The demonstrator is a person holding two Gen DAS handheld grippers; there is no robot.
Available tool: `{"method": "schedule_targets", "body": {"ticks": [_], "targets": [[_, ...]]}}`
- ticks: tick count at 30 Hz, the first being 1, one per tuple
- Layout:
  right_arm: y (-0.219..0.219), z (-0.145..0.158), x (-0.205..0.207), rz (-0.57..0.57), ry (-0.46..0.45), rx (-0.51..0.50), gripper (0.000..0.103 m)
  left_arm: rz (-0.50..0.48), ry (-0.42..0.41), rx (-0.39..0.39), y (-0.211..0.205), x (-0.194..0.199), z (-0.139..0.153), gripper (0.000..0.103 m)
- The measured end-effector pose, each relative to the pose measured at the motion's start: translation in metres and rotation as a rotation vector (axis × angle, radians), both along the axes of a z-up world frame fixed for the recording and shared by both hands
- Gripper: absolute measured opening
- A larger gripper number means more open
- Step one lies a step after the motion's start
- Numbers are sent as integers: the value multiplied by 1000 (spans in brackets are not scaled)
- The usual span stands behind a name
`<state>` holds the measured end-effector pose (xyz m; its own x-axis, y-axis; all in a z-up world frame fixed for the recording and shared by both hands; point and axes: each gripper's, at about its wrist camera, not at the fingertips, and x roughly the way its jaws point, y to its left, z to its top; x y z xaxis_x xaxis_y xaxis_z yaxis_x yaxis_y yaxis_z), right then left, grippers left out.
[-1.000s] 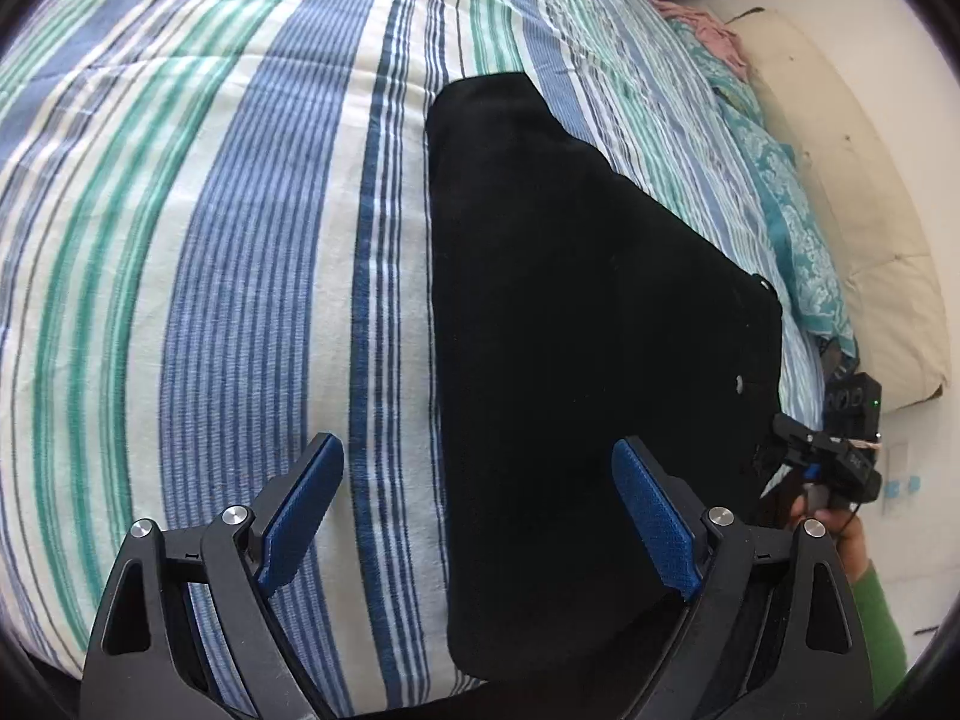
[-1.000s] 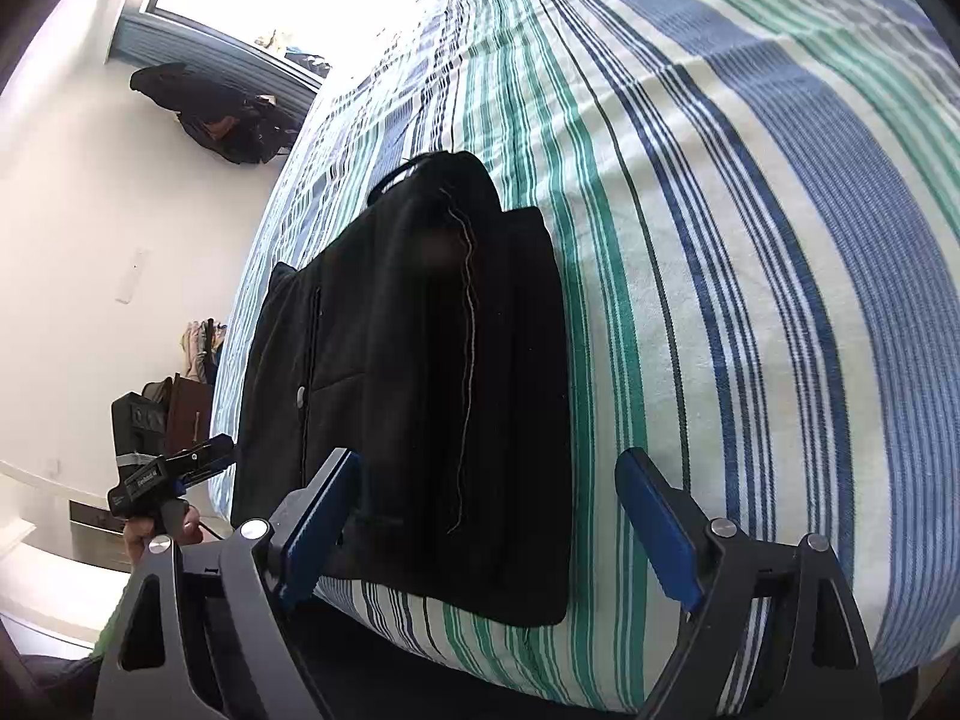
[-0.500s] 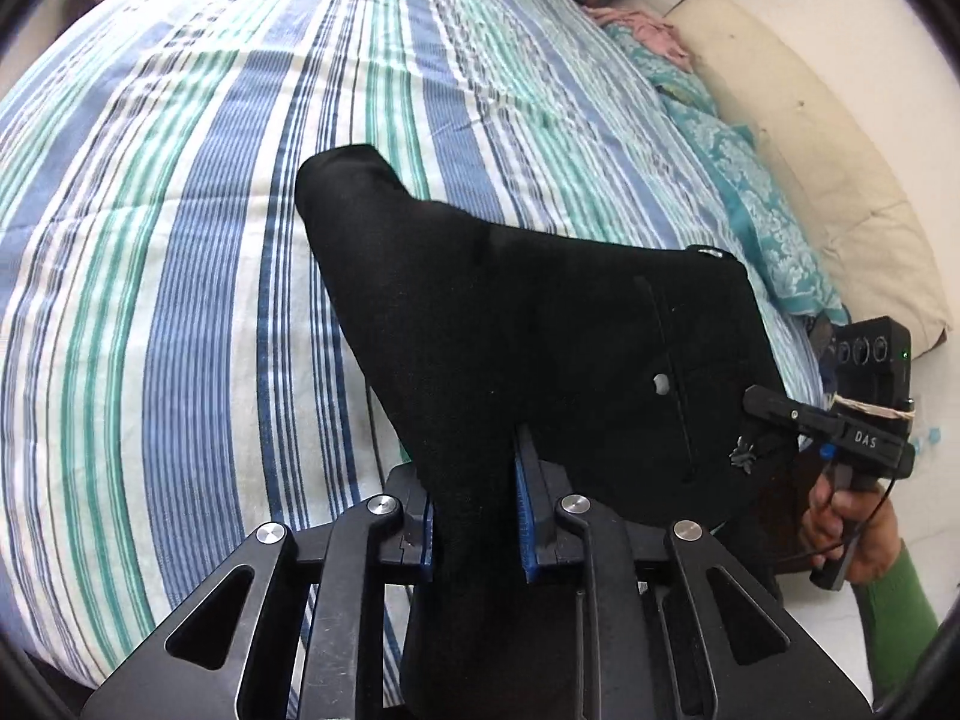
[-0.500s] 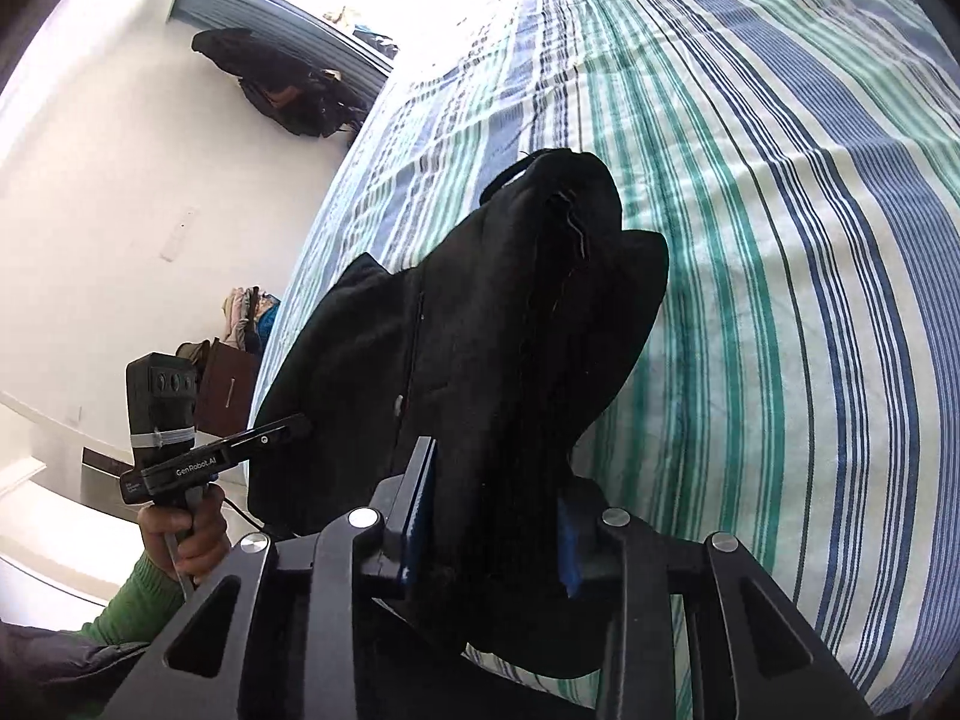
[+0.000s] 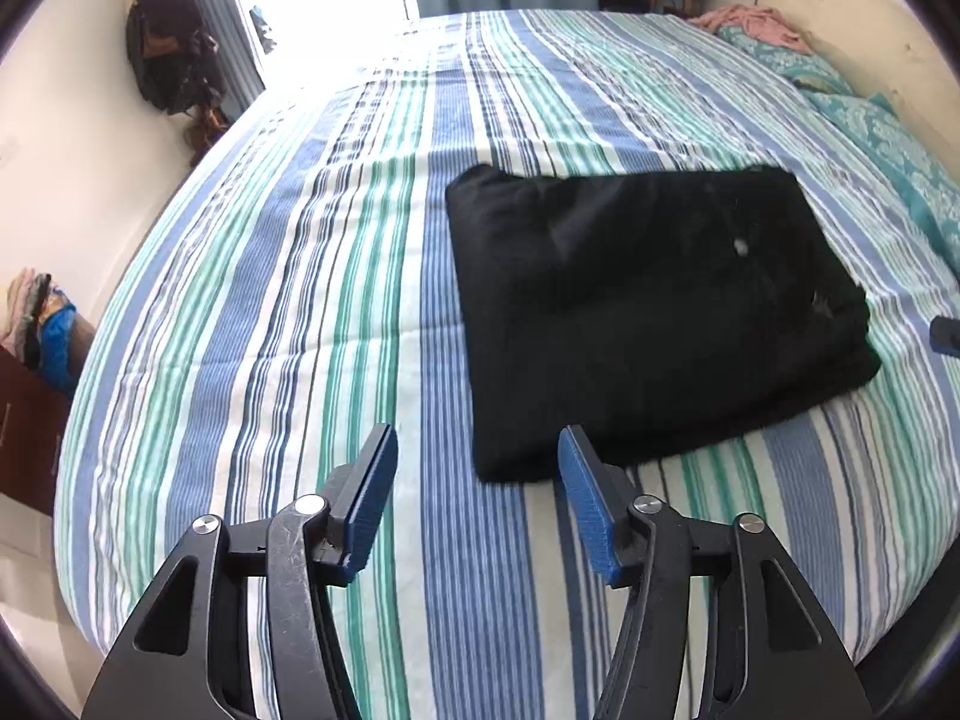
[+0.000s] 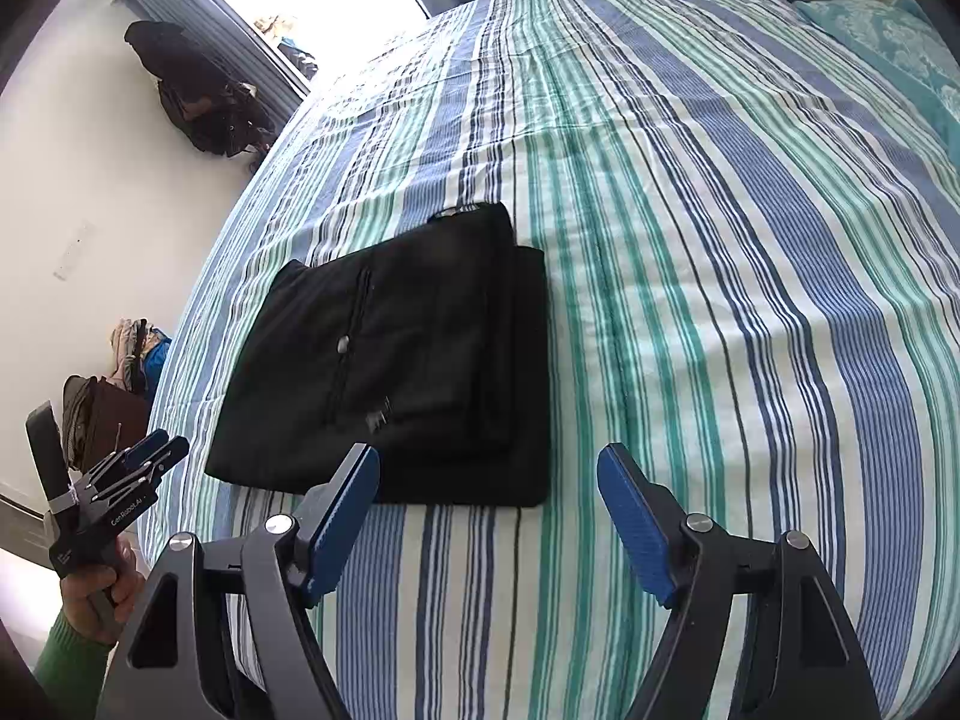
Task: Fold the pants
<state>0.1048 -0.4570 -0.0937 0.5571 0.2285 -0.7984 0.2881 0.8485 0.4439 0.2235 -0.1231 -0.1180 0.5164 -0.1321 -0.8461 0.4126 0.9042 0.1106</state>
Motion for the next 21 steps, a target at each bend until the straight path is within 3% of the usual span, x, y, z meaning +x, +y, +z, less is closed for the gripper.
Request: {"method": "schedule_targets", "body": {"ticks": [2, 5, 8, 11, 16, 21], "targets": [[0, 2, -37, -20, -2, -54, 77, -6, -26, 17, 13, -30, -5, 83], [9, 11, -78, -42, -26, -148, 102, -7, -31, 17, 17, -61, 1, 91], [24, 20, -95, -56, -25, -186, 103, 8, -67, -6, 3, -72, 19, 91], [48, 32, -100, -92, 6, -304, 103, 3, -84, -32, -11, -76, 46, 93], [91, 63, -109, -115, -80, -424, 103, 45, -117, -89, -9, -85, 83, 98], [123, 83, -110, -86, -122, -459, 103, 82, -120, -97, 0, -94, 92, 98]]}}
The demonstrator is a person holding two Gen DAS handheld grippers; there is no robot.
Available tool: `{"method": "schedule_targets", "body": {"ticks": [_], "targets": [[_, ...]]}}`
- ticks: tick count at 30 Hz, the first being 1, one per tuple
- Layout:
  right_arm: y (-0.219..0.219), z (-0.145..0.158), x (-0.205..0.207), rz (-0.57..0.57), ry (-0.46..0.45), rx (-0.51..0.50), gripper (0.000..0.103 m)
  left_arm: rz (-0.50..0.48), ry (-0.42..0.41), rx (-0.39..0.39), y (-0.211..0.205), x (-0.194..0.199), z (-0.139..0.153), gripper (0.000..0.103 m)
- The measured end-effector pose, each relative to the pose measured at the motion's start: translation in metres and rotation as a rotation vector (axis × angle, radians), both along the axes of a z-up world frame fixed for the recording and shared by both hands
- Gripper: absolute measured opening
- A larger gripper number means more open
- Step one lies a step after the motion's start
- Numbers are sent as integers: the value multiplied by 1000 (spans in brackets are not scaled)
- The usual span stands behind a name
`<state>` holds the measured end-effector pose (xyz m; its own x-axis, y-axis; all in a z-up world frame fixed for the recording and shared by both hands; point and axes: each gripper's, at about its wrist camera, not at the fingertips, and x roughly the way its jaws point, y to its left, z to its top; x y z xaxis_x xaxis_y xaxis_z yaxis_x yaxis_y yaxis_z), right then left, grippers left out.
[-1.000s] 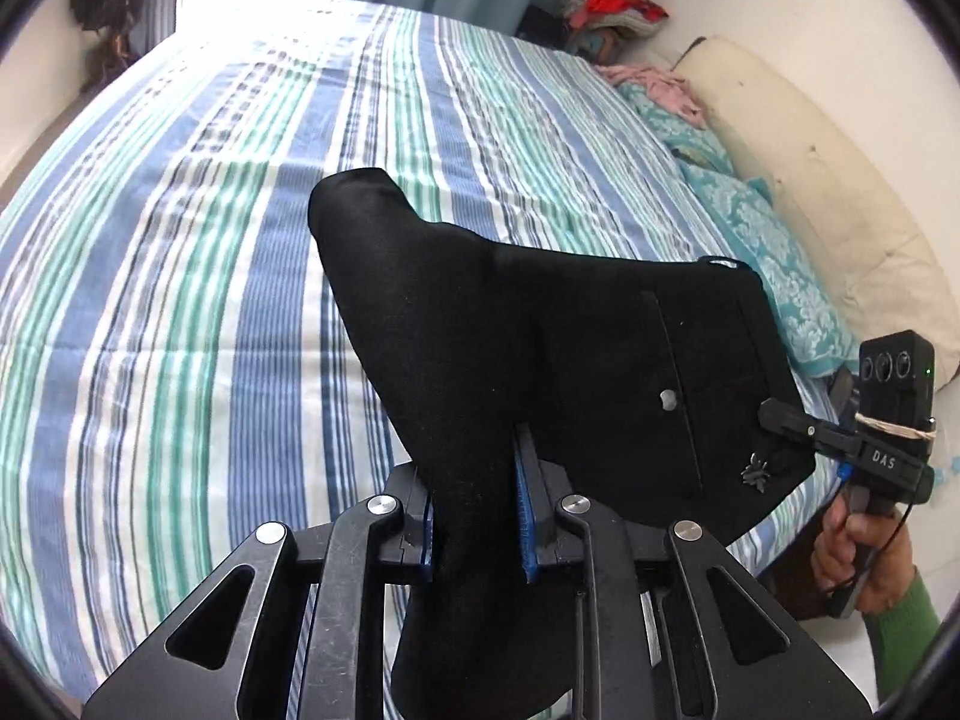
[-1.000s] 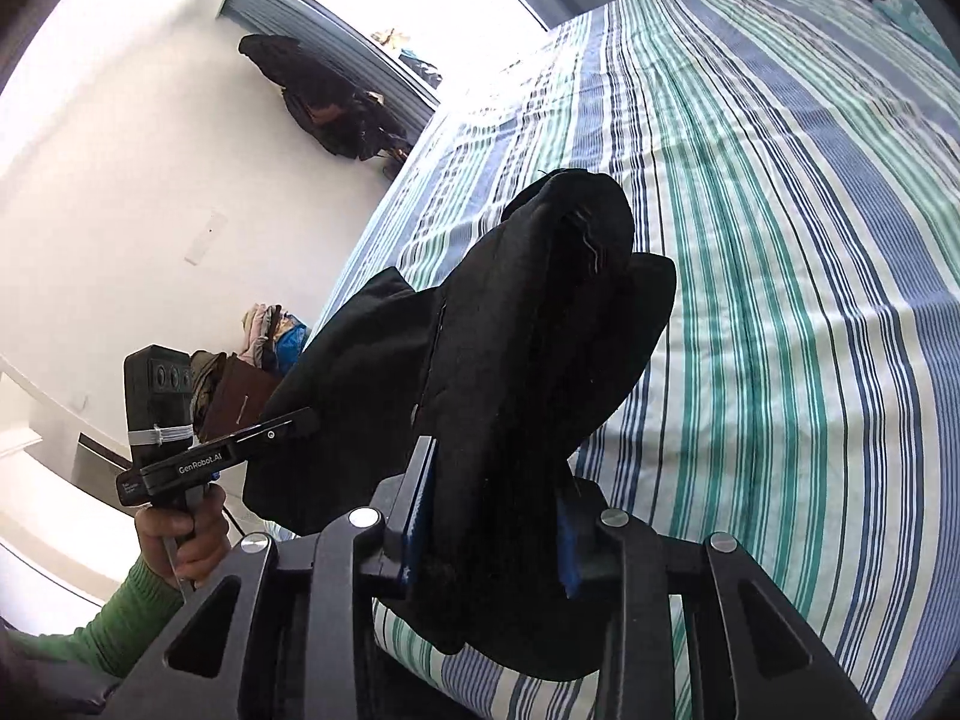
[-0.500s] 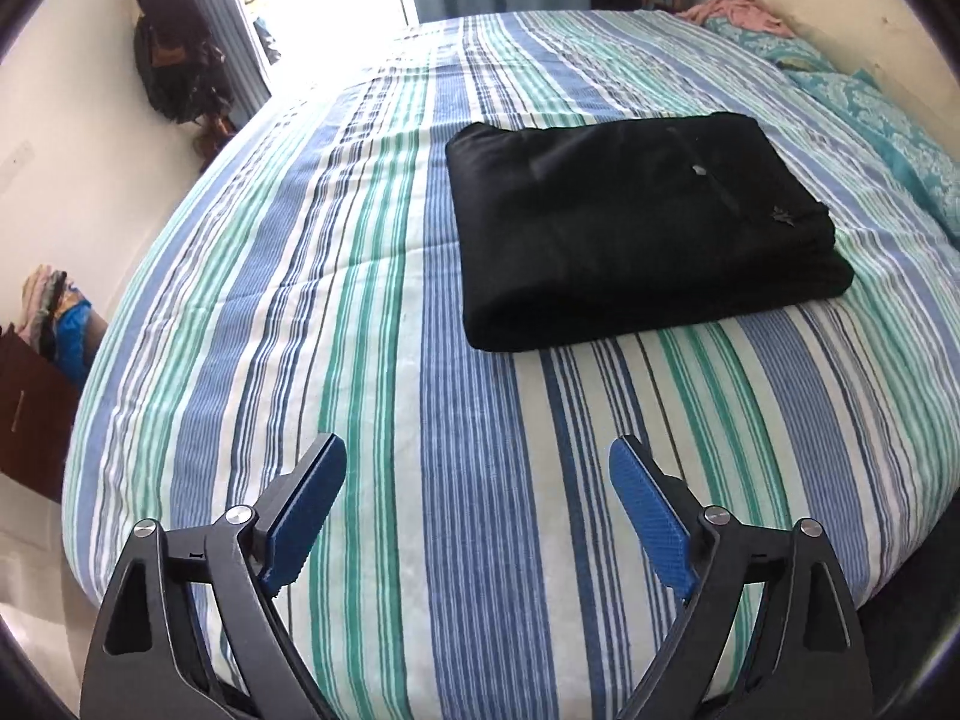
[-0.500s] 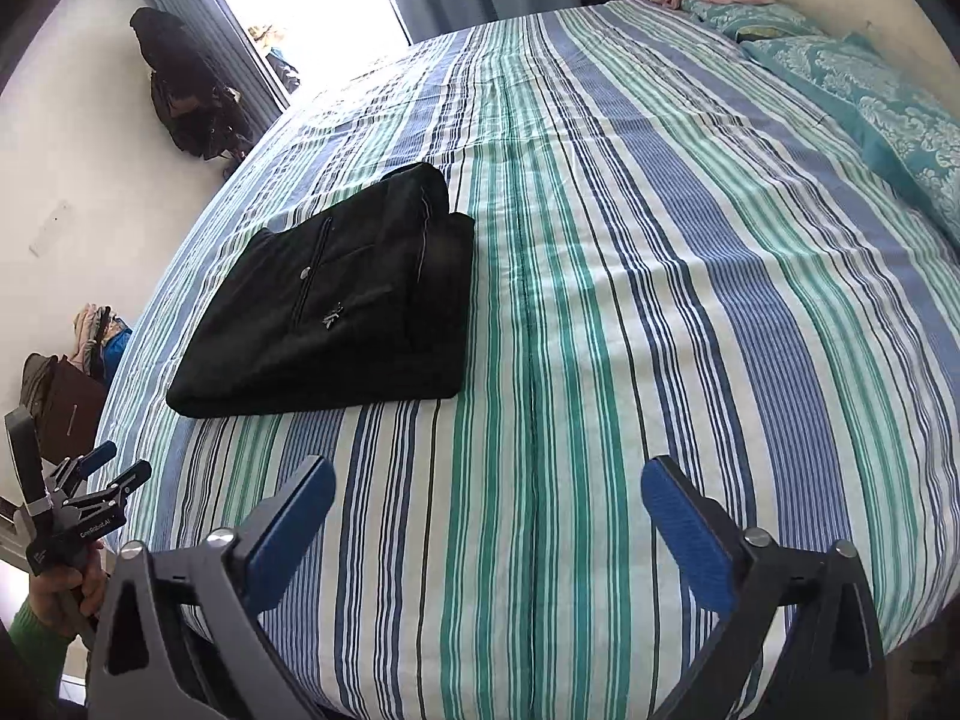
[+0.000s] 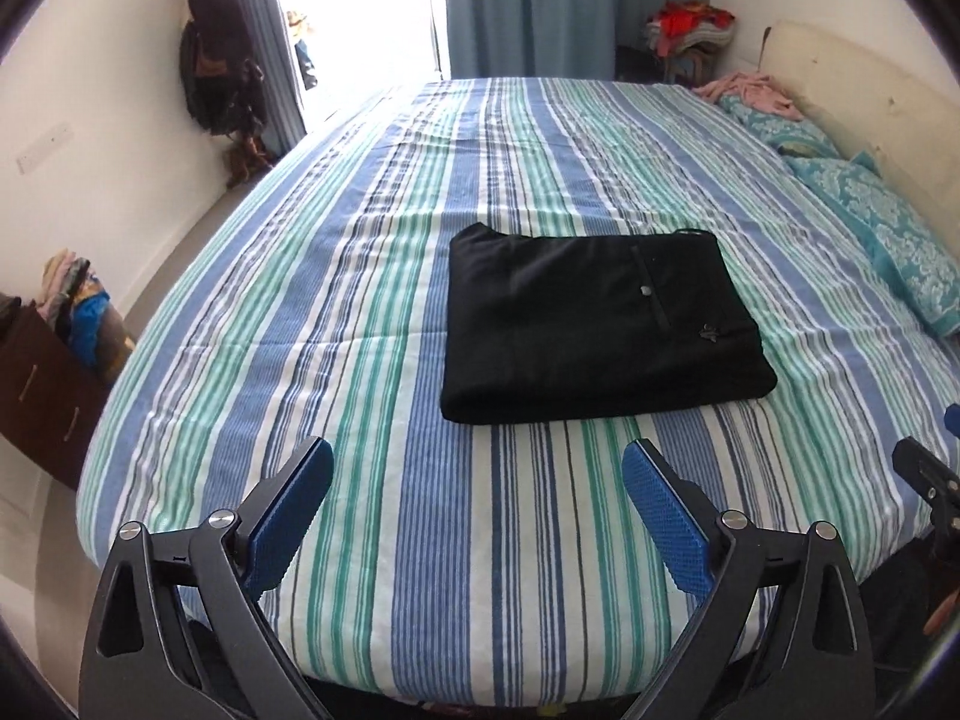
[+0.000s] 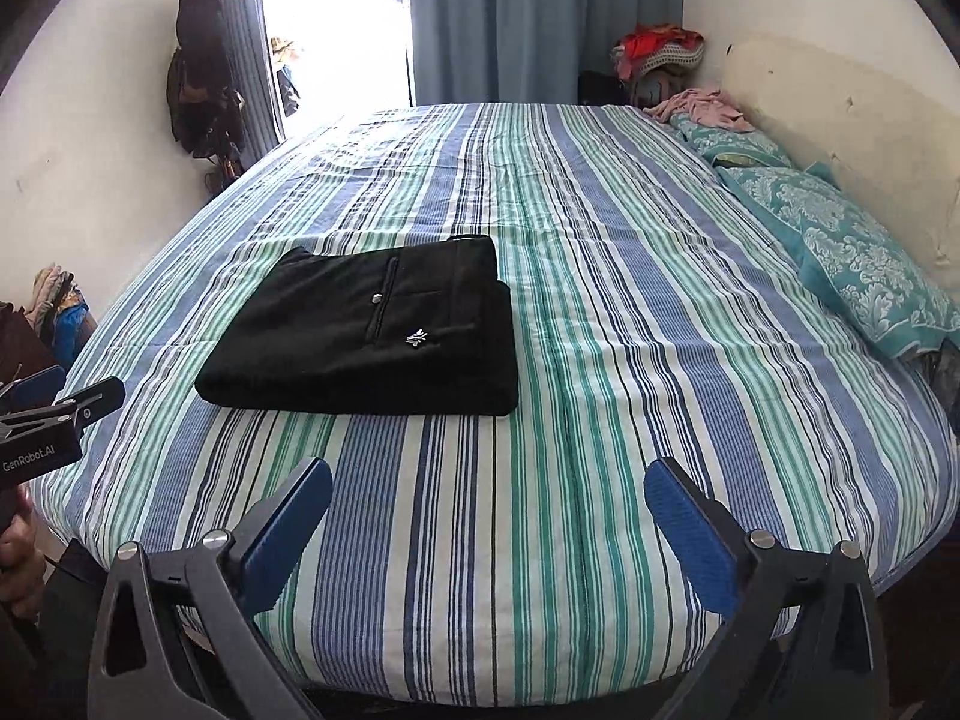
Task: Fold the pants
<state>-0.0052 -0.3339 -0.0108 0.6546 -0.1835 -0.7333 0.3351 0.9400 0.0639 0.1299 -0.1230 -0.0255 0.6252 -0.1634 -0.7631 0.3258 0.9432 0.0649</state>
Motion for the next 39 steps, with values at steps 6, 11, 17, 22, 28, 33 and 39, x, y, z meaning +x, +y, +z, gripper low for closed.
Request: {"method": "schedule_targets", "body": {"ticks": [6, 11, 17, 22, 28, 33, 39], "targets": [[20, 11, 0, 22, -10, -17, 103, 19, 21, -3, 4, -3, 2, 98], [31, 21, -1, 22, -21, -38, 103, 5, 35, -15, 5, -8, 5, 98], [36, 23, -2, 27, 0, -32, 103, -9, 43, -15, 3, -15, 8, 98], [38, 25, -5, 24, 10, -23, 103, -13, 32, 14, -1, -22, 8, 102], [44, 34, -9, 34, 1, -38, 103, -38, 46, 31, -6, -27, 12, 102], [47, 38, -10, 33, 8, -51, 103, -48, 58, 43, -8, -31, 13, 103], [48, 41, -12, 26, 10, -54, 103, -61, 52, 46, -7, -37, 17, 103]]}}
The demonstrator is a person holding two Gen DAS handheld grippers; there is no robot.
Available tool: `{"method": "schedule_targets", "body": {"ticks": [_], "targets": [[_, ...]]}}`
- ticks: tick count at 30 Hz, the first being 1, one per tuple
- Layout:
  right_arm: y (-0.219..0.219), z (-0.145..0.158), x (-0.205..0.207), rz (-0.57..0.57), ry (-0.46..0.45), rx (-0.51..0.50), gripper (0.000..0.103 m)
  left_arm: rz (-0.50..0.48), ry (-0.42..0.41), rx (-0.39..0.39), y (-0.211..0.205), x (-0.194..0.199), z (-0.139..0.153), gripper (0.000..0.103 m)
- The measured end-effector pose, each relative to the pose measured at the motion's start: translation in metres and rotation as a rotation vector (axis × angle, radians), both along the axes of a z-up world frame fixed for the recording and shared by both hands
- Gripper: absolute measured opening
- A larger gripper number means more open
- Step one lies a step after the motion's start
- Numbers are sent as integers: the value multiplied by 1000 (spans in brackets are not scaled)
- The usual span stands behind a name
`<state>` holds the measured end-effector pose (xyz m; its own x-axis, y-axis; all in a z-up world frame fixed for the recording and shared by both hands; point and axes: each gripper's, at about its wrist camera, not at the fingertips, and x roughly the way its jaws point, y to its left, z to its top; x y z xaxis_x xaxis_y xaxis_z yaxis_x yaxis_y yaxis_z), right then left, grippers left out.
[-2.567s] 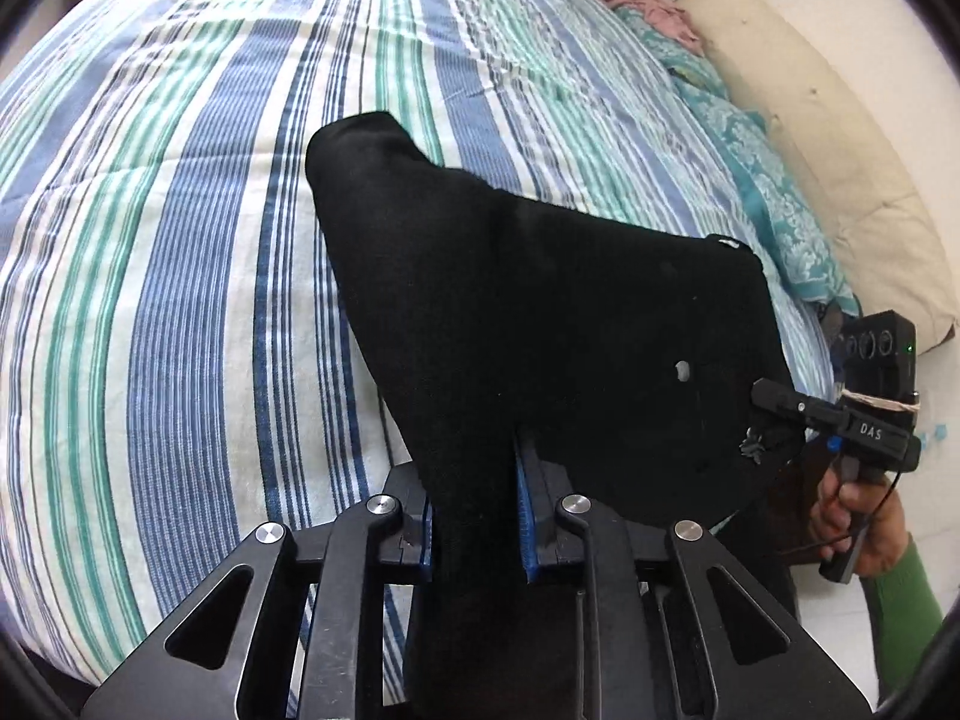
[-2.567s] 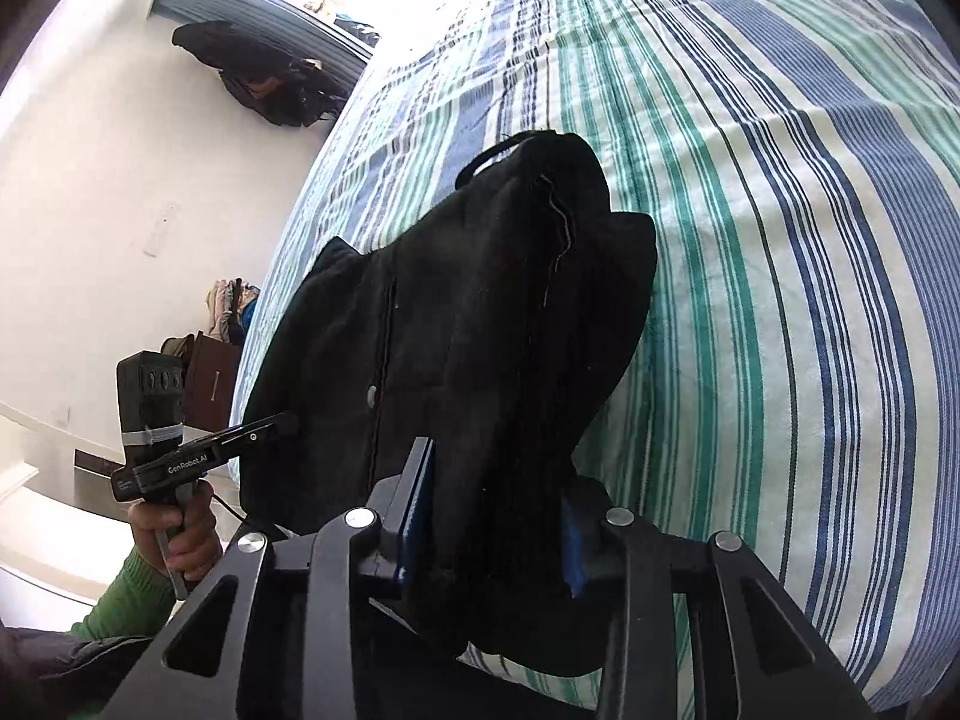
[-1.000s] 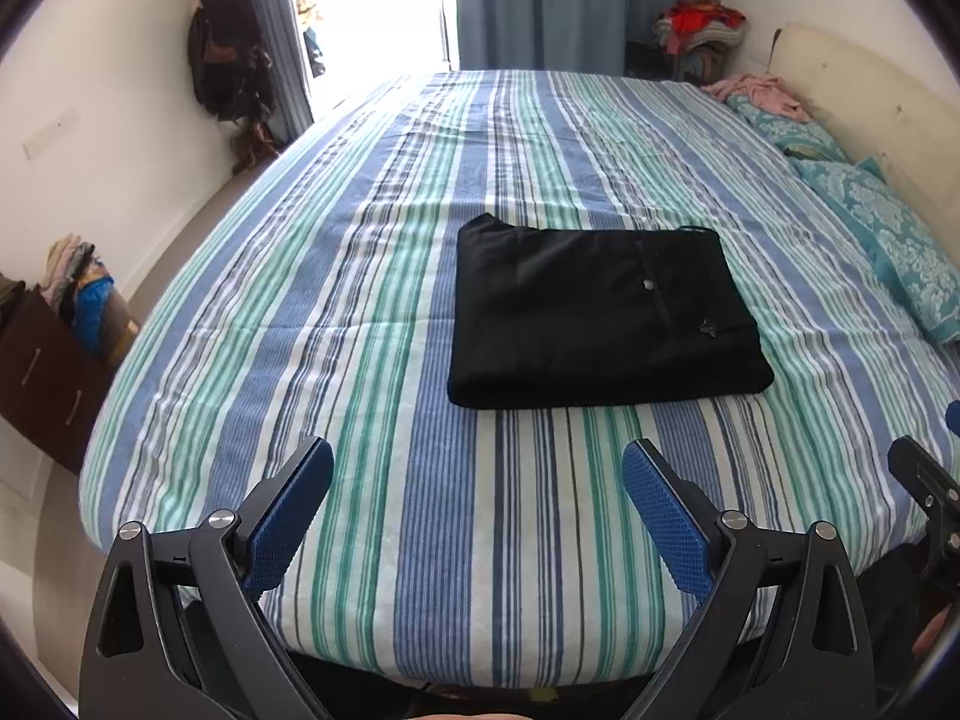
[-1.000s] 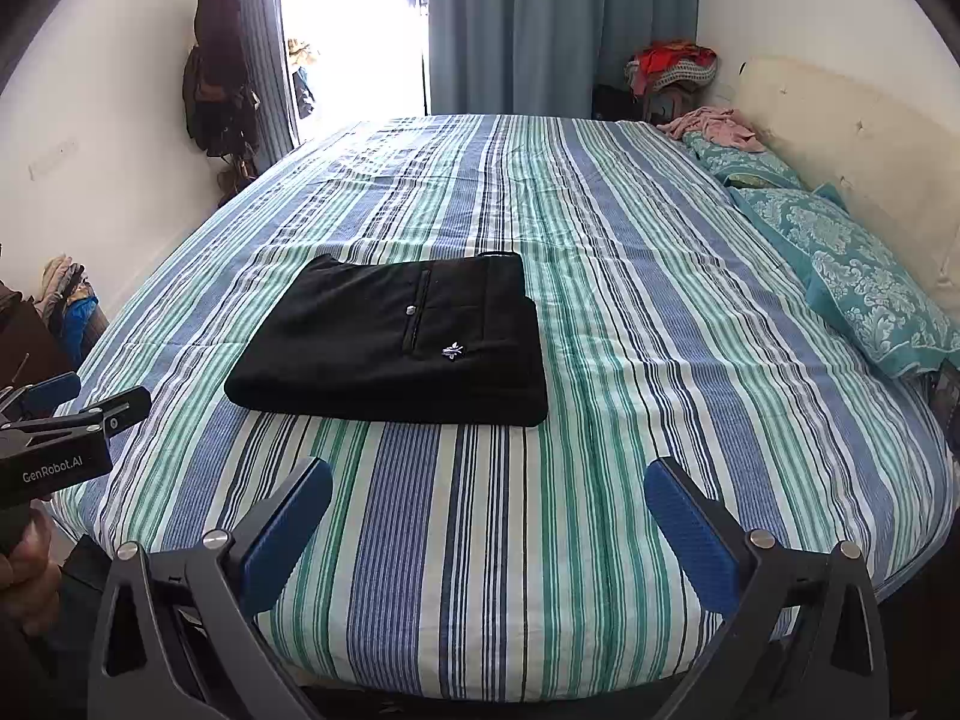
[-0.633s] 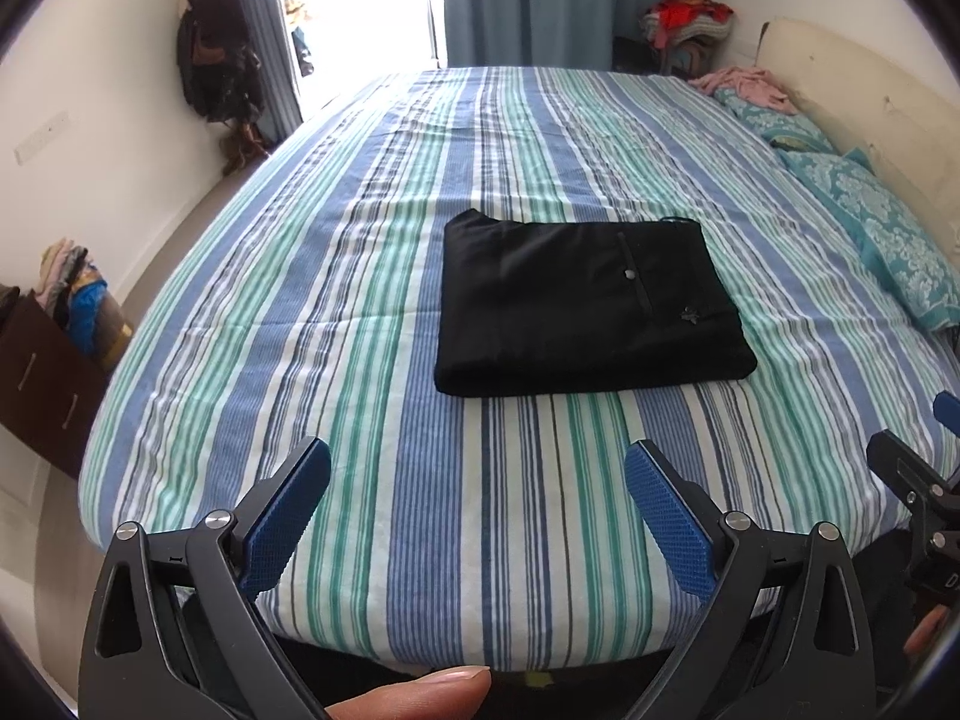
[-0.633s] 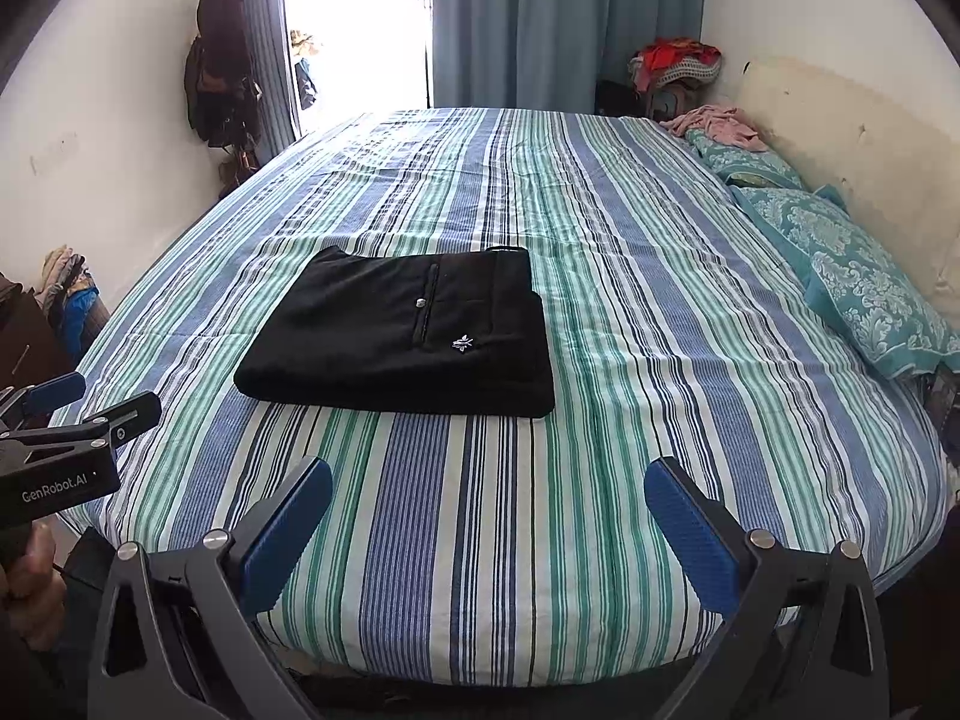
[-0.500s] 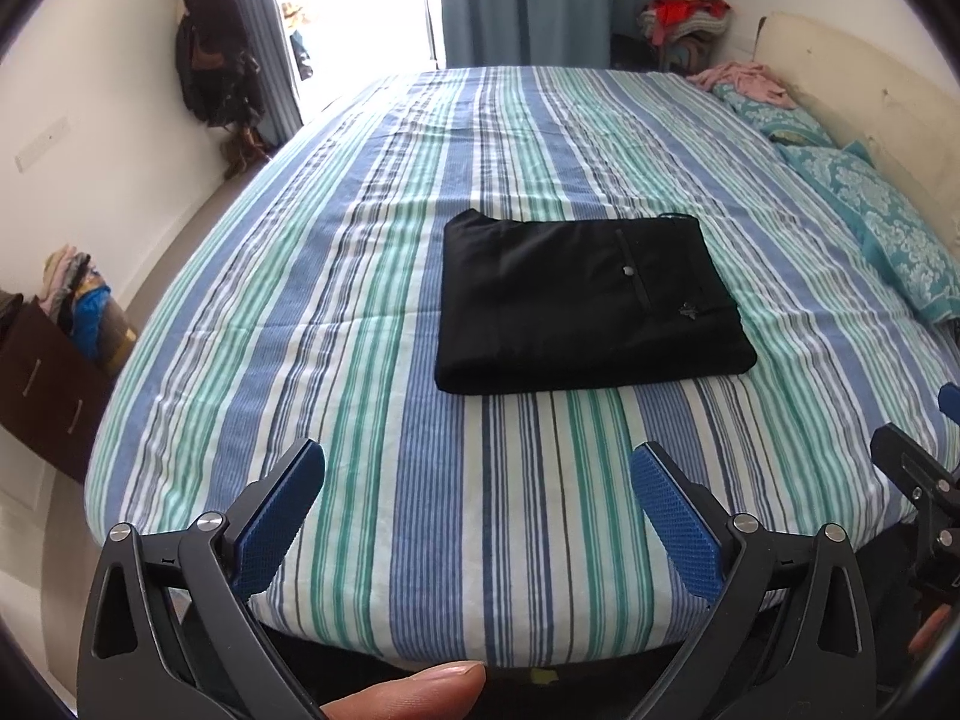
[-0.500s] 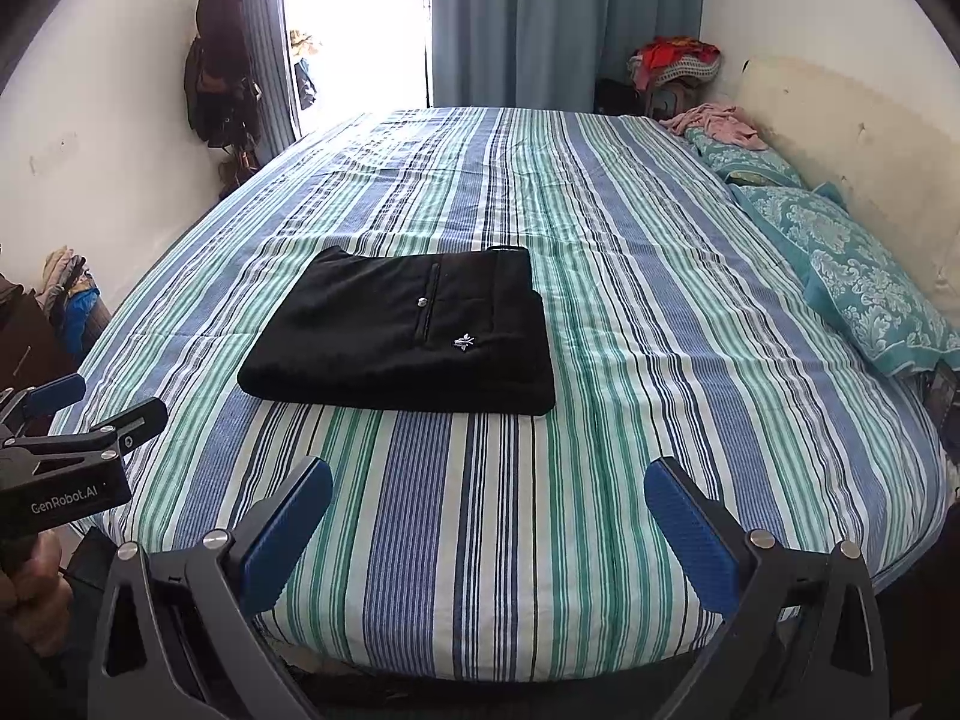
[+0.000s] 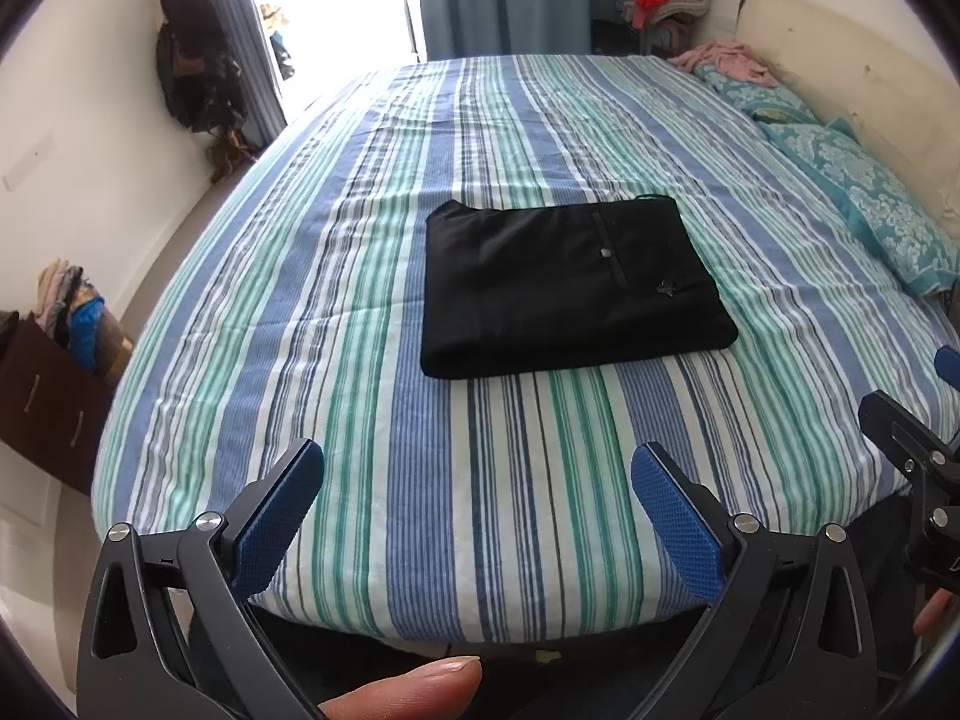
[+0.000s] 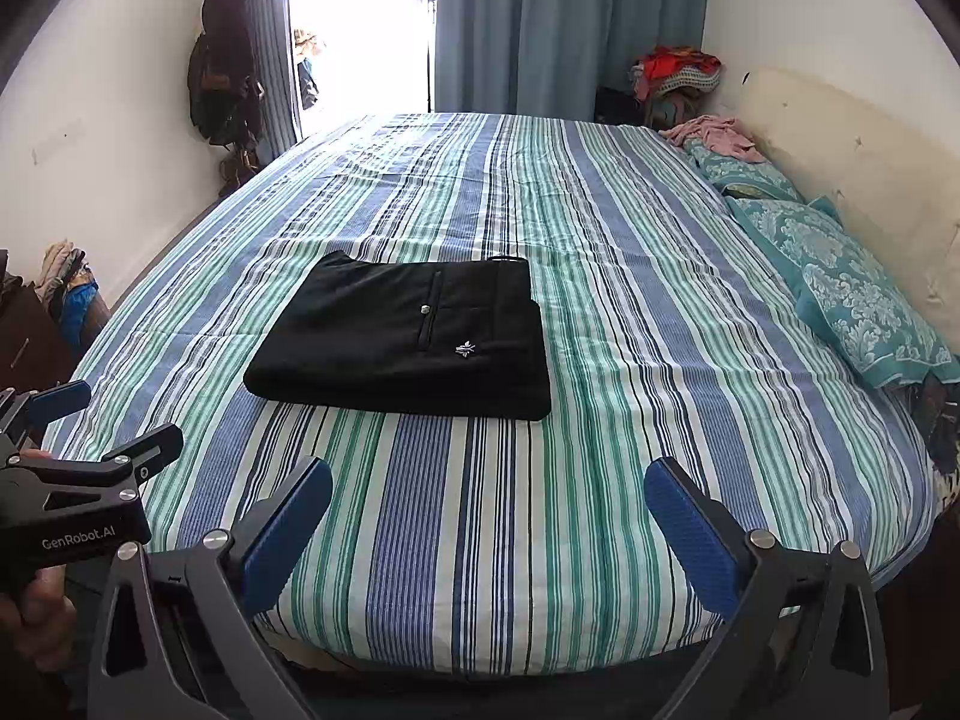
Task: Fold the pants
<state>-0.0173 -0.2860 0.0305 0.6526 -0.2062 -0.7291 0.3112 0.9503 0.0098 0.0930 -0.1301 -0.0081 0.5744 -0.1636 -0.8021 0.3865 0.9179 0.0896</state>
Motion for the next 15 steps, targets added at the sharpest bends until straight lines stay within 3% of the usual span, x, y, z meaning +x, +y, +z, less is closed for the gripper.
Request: {"method": "schedule_targets", "body": {"ticks": [15], "targets": [[7, -1, -5, 2, 12, -5, 103, 0, 21, -25, 4, -5, 1, 102]]}}
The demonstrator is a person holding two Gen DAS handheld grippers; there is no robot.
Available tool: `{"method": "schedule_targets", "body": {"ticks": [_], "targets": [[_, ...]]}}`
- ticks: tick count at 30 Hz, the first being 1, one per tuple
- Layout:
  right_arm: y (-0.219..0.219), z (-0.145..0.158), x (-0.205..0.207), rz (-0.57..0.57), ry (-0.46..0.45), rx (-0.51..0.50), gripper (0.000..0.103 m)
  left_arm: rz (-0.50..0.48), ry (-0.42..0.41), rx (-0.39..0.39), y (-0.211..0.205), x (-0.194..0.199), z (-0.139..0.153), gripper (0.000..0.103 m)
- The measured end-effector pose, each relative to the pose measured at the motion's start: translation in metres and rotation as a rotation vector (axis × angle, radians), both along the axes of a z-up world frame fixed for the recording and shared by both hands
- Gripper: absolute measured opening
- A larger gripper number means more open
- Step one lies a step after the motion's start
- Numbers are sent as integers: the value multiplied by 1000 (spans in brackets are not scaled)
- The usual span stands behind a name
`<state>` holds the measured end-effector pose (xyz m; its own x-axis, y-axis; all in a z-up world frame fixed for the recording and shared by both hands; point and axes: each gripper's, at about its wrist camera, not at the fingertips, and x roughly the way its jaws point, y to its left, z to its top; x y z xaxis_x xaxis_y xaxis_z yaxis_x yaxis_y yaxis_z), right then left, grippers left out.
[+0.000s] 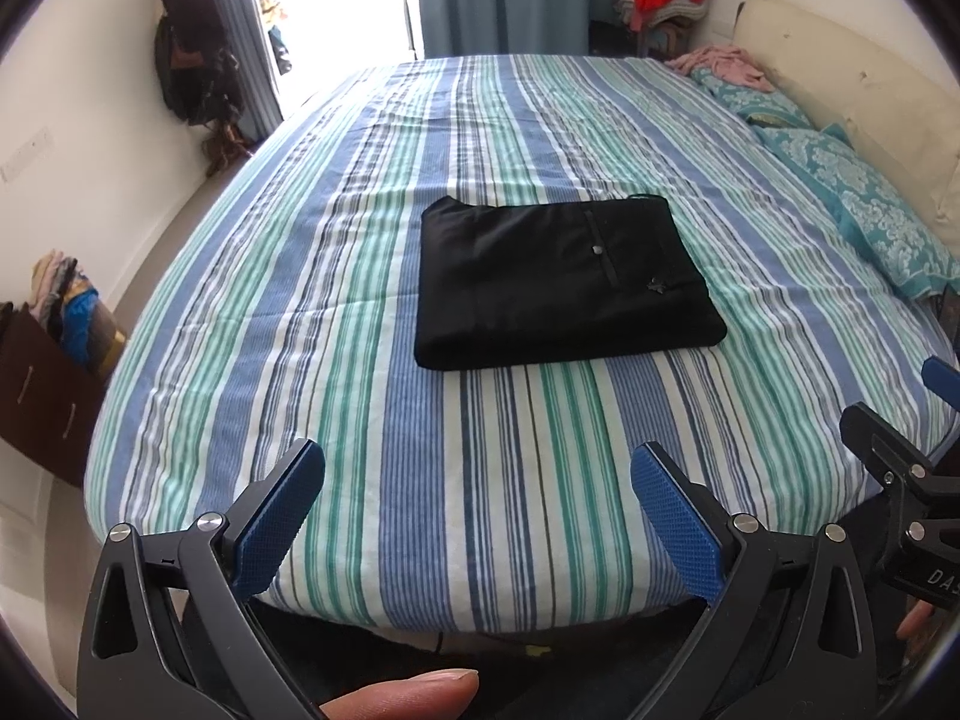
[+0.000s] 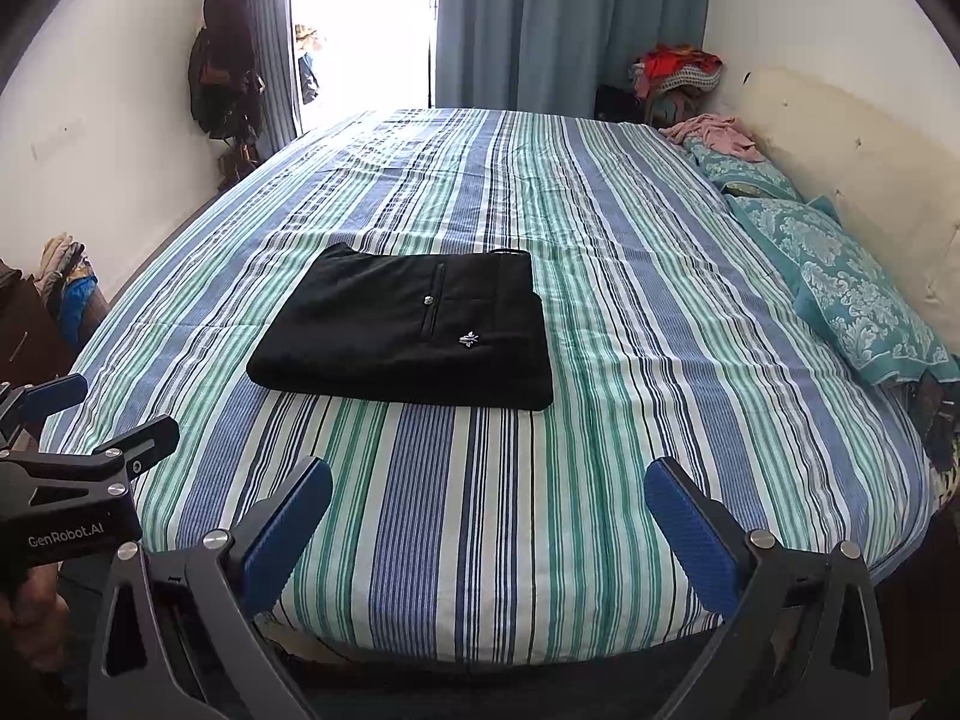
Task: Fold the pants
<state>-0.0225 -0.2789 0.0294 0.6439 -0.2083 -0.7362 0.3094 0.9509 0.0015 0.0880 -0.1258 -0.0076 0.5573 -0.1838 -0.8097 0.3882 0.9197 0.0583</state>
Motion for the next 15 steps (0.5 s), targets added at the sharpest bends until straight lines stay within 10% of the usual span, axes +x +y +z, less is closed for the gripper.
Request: {"method": "schedule_targets", "body": {"ticks": [15], "targets": [[4, 7, -1, -5, -2, -22, 103, 9, -2, 5, 2, 0, -2, 102]]}}
